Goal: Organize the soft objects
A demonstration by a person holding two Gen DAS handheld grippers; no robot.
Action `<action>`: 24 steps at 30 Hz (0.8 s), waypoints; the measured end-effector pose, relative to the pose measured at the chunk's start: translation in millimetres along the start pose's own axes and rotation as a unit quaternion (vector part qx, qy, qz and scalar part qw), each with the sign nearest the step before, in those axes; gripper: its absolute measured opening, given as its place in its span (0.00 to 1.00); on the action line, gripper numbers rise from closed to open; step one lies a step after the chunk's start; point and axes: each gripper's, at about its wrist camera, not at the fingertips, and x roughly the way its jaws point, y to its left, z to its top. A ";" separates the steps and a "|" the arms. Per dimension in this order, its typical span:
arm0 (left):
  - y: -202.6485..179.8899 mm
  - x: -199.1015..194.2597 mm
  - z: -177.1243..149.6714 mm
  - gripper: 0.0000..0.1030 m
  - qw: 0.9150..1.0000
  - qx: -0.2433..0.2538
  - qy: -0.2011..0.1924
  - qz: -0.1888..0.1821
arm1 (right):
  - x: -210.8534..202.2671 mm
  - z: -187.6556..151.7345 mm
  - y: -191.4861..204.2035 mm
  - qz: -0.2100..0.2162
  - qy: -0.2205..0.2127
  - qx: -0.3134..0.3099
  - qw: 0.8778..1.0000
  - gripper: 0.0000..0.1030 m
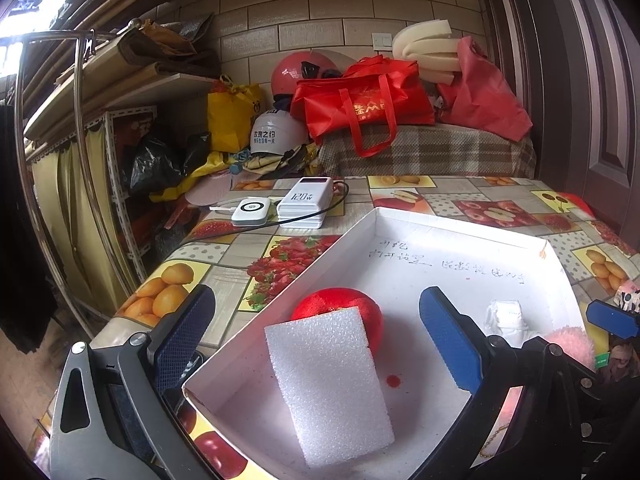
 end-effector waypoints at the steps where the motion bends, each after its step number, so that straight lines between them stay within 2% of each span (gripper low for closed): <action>1: 0.1 0.1 0.2 1.00 1.000 0.000 0.000 0.000 | 0.0 0.0 0.0 0.000 0.000 0.000 1.000 1.00; 10: 4.7 2.0 -0.5 1.00 1.000 -0.013 -0.001 -0.004 | -4.0 0.0 2.3 0.001 -0.016 -0.006 1.000 1.00; 24: 7.2 5.1 -0.7 1.00 1.000 -0.018 0.004 -0.013 | -0.9 -0.4 -2.9 0.010 -0.007 0.008 1.000 1.00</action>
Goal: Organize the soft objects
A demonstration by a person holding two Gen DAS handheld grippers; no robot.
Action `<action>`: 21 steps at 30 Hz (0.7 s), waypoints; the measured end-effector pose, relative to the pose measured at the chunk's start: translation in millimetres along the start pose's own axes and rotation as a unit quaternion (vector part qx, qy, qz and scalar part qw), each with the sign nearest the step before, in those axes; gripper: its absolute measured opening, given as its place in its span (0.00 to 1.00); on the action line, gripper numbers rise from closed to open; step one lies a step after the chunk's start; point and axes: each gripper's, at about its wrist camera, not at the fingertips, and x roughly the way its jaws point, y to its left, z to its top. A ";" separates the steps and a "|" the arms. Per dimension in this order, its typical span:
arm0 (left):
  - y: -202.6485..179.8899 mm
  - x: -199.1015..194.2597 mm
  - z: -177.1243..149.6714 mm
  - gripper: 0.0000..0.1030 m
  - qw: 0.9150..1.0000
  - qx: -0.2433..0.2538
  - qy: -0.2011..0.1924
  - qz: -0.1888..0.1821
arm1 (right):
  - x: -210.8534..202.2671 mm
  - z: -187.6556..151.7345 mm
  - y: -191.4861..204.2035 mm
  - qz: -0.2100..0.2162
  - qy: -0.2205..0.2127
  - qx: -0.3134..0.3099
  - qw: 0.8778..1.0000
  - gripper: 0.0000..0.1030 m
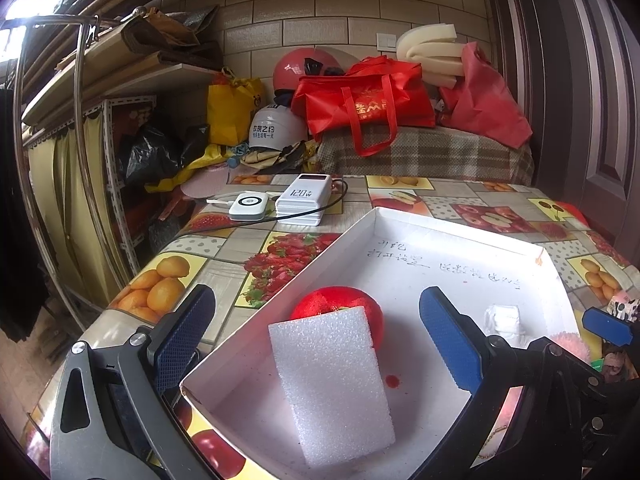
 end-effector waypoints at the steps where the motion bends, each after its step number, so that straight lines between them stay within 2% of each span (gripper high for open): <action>1: -0.1 0.2 -0.1 1.00 1.000 0.000 0.000 -0.001 | 0.6 -0.1 -0.2 0.001 0.001 0.001 1.000 1.00; 9: -0.7 -1.0 -1.0 1.00 1.000 -0.007 -0.004 -0.004 | 2.3 0.3 -6.5 0.010 0.006 0.016 1.000 1.00; 14: 1.4 -3.4 -1.4 1.00 1.000 -0.012 -0.009 -0.011 | -5.7 -0.2 -14.4 0.026 -0.014 0.037 0.999 1.00; 18: -1.6 -15.6 -3.5 1.00 0.999 -0.001 -0.037 -0.015 | -12.9 -1.2 -11.6 0.024 -0.029 0.034 0.999 1.00; 21: -7.1 -25.4 -5.5 1.00 0.998 0.009 -0.053 -0.029 | -23.9 -4.7 -0.6 0.026 -0.040 0.003 0.999 1.00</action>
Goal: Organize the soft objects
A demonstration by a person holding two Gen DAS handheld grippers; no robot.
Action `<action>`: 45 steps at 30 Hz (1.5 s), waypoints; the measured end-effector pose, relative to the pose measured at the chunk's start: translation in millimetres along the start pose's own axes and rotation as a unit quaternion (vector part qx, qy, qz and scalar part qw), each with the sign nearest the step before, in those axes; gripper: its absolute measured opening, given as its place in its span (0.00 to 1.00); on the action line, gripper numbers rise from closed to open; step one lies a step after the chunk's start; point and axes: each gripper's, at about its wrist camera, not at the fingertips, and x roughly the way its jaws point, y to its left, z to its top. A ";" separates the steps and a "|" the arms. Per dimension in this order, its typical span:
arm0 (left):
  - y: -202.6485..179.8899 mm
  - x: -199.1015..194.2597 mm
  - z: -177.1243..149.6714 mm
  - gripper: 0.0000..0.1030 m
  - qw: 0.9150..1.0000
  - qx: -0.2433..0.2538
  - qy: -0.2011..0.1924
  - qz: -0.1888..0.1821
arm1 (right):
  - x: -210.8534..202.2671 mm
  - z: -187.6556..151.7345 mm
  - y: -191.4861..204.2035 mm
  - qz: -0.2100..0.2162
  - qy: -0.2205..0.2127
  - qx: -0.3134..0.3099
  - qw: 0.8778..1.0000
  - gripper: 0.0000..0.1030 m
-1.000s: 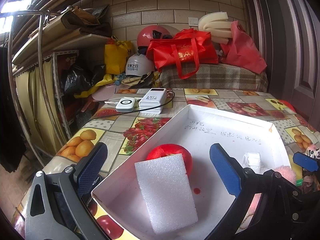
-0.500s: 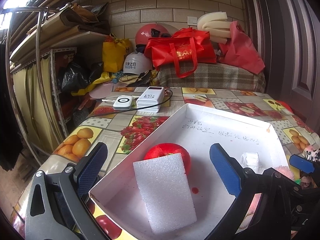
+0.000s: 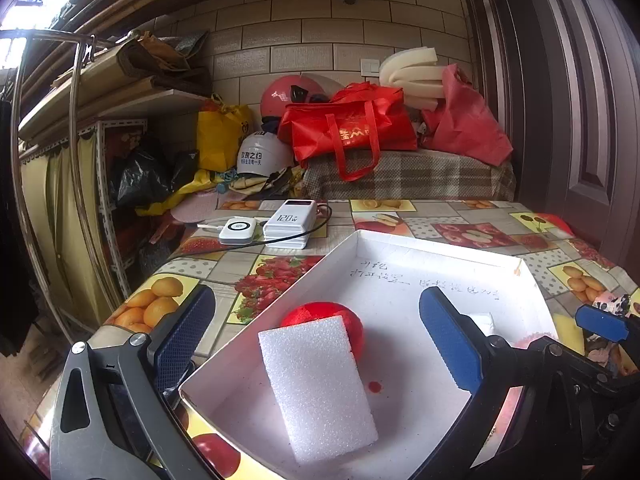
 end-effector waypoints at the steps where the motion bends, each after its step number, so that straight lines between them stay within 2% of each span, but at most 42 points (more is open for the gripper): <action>1: -1.4 -3.0 -0.8 1.00 1.000 0.000 -0.001 -0.007 | -5.3 -1.9 4.4 0.003 -0.003 -0.013 1.000 1.00; 3: -3.5 -10.5 -3.2 1.00 1.000 -0.007 0.001 -0.024 | -20.1 -7.1 9.9 0.017 -0.009 -0.035 0.999 1.00; 4: -5.0 -13.2 -4.6 1.00 0.999 -0.011 0.007 -0.034 | -30.6 -10.6 11.2 0.011 -0.011 -0.047 0.999 1.00; 6: -14.4 -16.2 -7.5 1.00 0.996 -0.014 0.035 -0.078 | -56.1 -12.7 4.4 0.022 -0.025 -0.054 0.998 1.00; 7: -22.1 -18.1 -9.0 1.00 0.994 -0.010 0.047 -0.102 | -72.7 -12.2 -3.4 0.014 -0.041 -0.052 0.998 1.00; 11: -64.9 -34.9 -14.4 1.00 0.982 0.035 0.058 -0.174 | -128.6 -10.6 -54.3 -0.045 -0.086 -0.021 0.995 1.00; 14: -101.6 -50.8 -18.7 1.00 0.970 0.085 0.057 -0.219 | -158.3 -16.5 -108.2 -0.109 -0.071 0.024 0.991 1.00; 17: -134.4 -64.5 -24.0 1.00 0.953 0.121 0.067 -0.270 | -175.7 -25.6 -158.2 -0.154 -0.024 0.057 0.986 1.00; 19: -154.5 -72.5 -28.9 1.00 0.936 0.139 0.084 -0.312 | -184.3 -34.1 -184.5 -0.164 0.006 0.082 0.983 1.00; 22: -184.4 -79.3 -36.4 1.00 0.901 0.154 0.138 -0.381 | -191.3 -46.7 -204.3 -0.138 0.061 0.099 0.984 1.00; 24: -202.3 -83.8 -41.0 1.00 0.880 0.152 0.175 -0.416 | -190.6 -54.5 -199.2 -0.117 0.098 0.073 0.986 1.00; 26: -219.8 -87.8 -42.5 1.00 0.875 0.163 0.184 -0.417 | -188.3 -64.1 -188.7 -0.130 0.131 0.024 0.983 1.00; 28: -237.8 -89.7 -45.5 1.00 0.866 0.175 0.196 -0.425 | -184.9 -73.0 -182.6 -0.137 0.153 -0.012 0.979 1.00; 32: -272.0 -92.2 -54.0 1.00 0.850 0.219 0.213 -0.429 | -176.9 -80.2 -184.6 -0.128 0.173 -0.024 0.976 1.00; 33: -277.2 -92.5 -55.0 1.00 0.850 0.227 0.212 -0.425 | -175.2 -81.3 -185.9 -0.127 0.176 -0.022 0.976 1.00; 36: -273.5 -79.0 -58.8 1.00 0.860 0.230 0.229 -0.393 | -173.7 -82.4 -191.1 -0.115 0.184 -0.009 0.976 1.00; 39: -254.4 -68.2 -58.4 1.00 0.873 0.216 0.235 -0.370 | -170.5 -80.7 -185.8 -0.106 0.187 -0.011 0.977 1.00; 42: -236.3 -62.8 -60.5 1.00 0.884 0.227 0.234 -0.336 | -163.0 -77.6 -176.8 -0.087 0.191 -0.015 0.978 1.00; 45: -227.3 -58.8 -60.4 1.00 0.883 0.221 0.238 -0.339 | -153.3 -75.9 -167.2 -0.071 0.199 -0.013 0.977 1.00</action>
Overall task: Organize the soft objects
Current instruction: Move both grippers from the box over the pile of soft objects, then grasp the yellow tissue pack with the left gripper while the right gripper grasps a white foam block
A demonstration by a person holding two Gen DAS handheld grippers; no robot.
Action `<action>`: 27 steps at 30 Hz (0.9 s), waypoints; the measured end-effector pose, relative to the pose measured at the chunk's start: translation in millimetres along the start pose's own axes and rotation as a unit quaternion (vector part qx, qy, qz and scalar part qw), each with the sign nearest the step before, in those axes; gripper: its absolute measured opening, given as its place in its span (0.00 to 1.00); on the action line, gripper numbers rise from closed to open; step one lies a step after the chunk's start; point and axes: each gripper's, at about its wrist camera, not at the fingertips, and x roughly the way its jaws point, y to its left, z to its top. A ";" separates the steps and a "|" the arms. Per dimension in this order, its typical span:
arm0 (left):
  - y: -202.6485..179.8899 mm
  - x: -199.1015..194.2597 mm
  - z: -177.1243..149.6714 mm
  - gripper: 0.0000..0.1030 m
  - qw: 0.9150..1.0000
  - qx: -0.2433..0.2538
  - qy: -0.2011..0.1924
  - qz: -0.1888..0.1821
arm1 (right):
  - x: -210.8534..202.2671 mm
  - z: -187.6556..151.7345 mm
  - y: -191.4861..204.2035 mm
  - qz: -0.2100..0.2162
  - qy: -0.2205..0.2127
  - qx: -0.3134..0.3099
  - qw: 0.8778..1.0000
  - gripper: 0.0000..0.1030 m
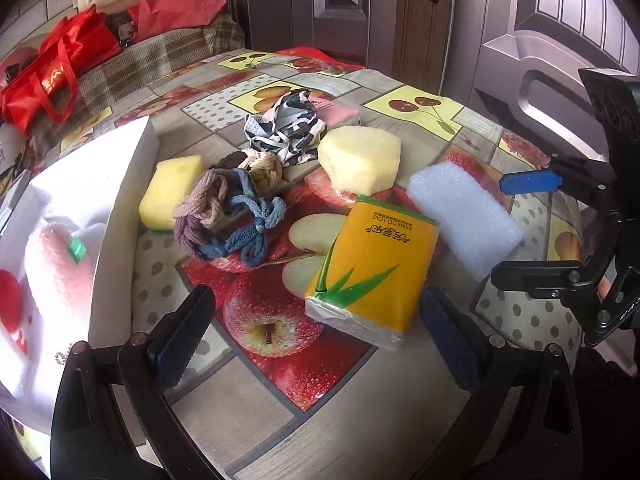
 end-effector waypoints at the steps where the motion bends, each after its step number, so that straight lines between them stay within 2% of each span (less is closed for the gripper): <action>1: -0.8 -0.2 0.4 1.00 1.000 0.004 -0.003 -0.003 | 4.6 2.4 3.9 -0.001 0.006 -0.002 1.000 1.00; 5: -10.7 2.3 3.3 0.97 0.999 0.045 -0.009 0.021 | 18.6 9.6 11.2 -0.014 0.024 -0.004 1.000 0.99; 8: -10.9 8.9 7.4 0.97 0.999 0.048 0.001 -0.008 | 23.9 10.1 4.3 -0.040 0.034 0.001 0.999 0.99; 12: -19.9 15.3 12.5 0.97 0.998 0.068 0.005 -0.016 | 26.2 14.1 1.1 -0.045 0.034 0.003 0.998 0.97; 17: -18.2 24.7 15.8 0.96 0.998 0.062 0.021 -0.017 | 34.1 20.6 1.7 -0.068 0.037 -0.001 0.997 0.96; 18: -20.0 24.8 15.3 0.89 0.997 0.066 0.022 -0.023 | 33.9 20.2 2.3 -0.071 0.037 -0.003 0.997 0.95; 19: -22.6 24.9 15.3 0.74 0.997 0.072 0.022 -0.029 | 32.7 19.2 2.6 -0.071 0.036 -0.006 0.997 0.93; 20: -25.3 22.7 15.1 0.70 0.996 0.079 0.016 -0.034 | 31.4 17.8 3.0 -0.070 0.035 -0.010 0.997 0.91; 21: -27.1 21.0 14.5 0.55 0.996 0.084 0.012 -0.035 | 29.1 15.8 3.2 -0.067 0.032 -0.013 0.997 0.88; 22: -28.4 20.0 14.3 0.49 0.995 0.087 0.010 -0.037 | 26.7 14.2 3.2 -0.060 0.031 -0.015 0.998 0.80; 23: -28.7 19.2 13.6 0.49 0.995 0.088 0.008 -0.038 | 23.8 12.6 3.9 -0.055 0.029 -0.020 0.998 0.72; 24: -27.7 16.3 13.1 0.47 0.995 0.087 0.002 -0.041 | 19.7 11.4 5.1 -0.047 0.026 -0.026 0.998 0.54; 27: -21.2 -1.0 8.2 0.47 0.995 0.080 -0.035 -0.037 | 10.5 11.7 3.6 -0.023 0.020 -0.022 0.999 0.54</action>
